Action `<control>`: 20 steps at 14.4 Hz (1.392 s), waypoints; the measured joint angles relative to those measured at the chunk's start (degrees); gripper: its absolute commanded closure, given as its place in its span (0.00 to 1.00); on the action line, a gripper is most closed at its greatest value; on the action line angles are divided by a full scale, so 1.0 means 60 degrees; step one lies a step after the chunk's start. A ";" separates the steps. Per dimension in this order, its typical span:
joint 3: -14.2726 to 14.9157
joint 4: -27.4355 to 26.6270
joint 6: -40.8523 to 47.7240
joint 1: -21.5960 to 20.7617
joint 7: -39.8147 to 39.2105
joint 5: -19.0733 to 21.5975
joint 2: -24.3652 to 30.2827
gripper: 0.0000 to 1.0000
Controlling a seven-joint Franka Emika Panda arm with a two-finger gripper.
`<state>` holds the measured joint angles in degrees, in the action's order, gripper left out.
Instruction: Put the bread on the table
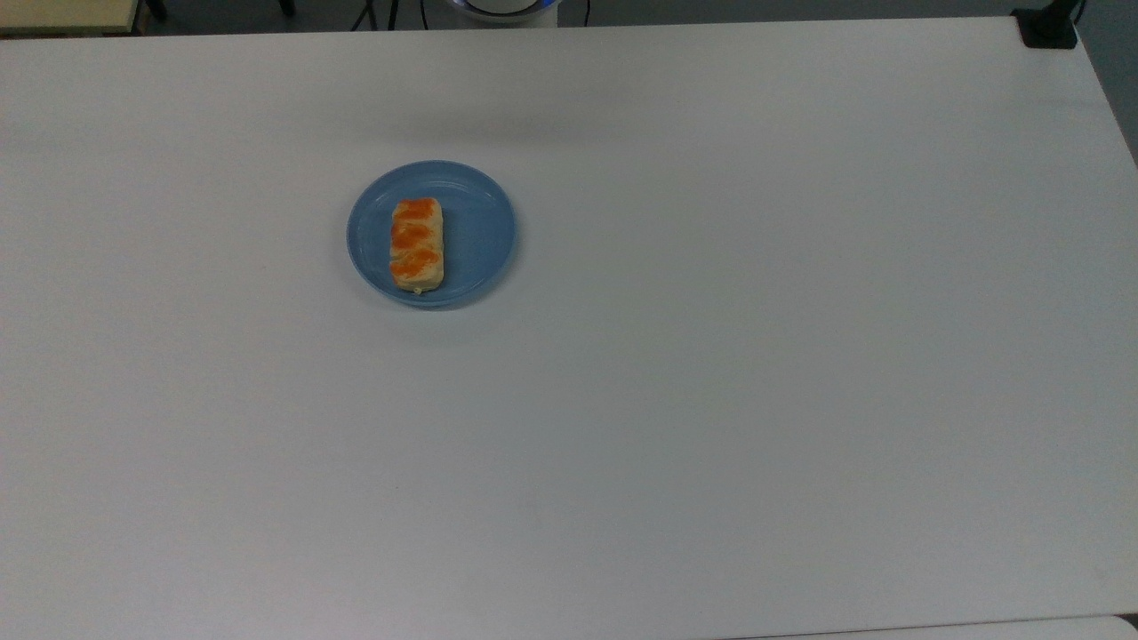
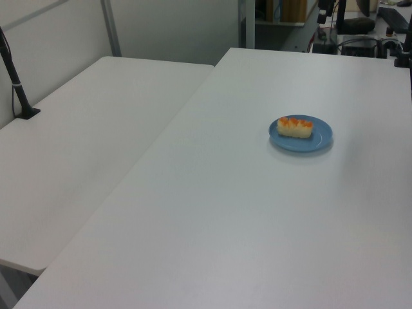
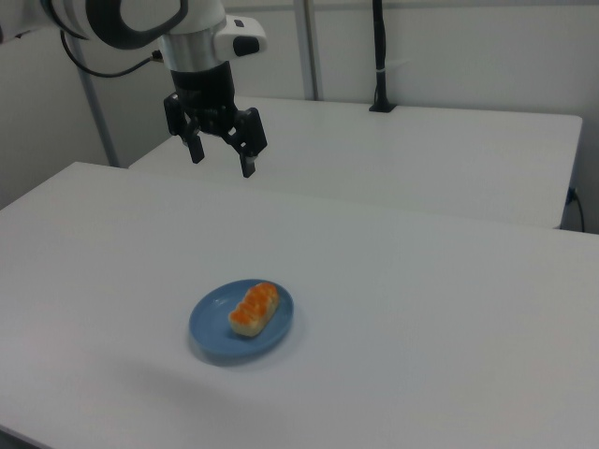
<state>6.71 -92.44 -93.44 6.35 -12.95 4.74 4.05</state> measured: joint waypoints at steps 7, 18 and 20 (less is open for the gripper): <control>-0.0008 -0.1252 -0.0387 -0.0001 -0.0723 -0.0853 -0.0018 0.00; -0.0227 -0.3760 -0.4946 -0.0901 0.1196 -0.0852 -0.1760 0.02; -0.0240 -0.3758 -0.5322 -0.1085 0.1432 -0.0852 -0.2208 0.02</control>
<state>5.27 -114.98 -125.37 -0.15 -4.36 -0.37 -9.20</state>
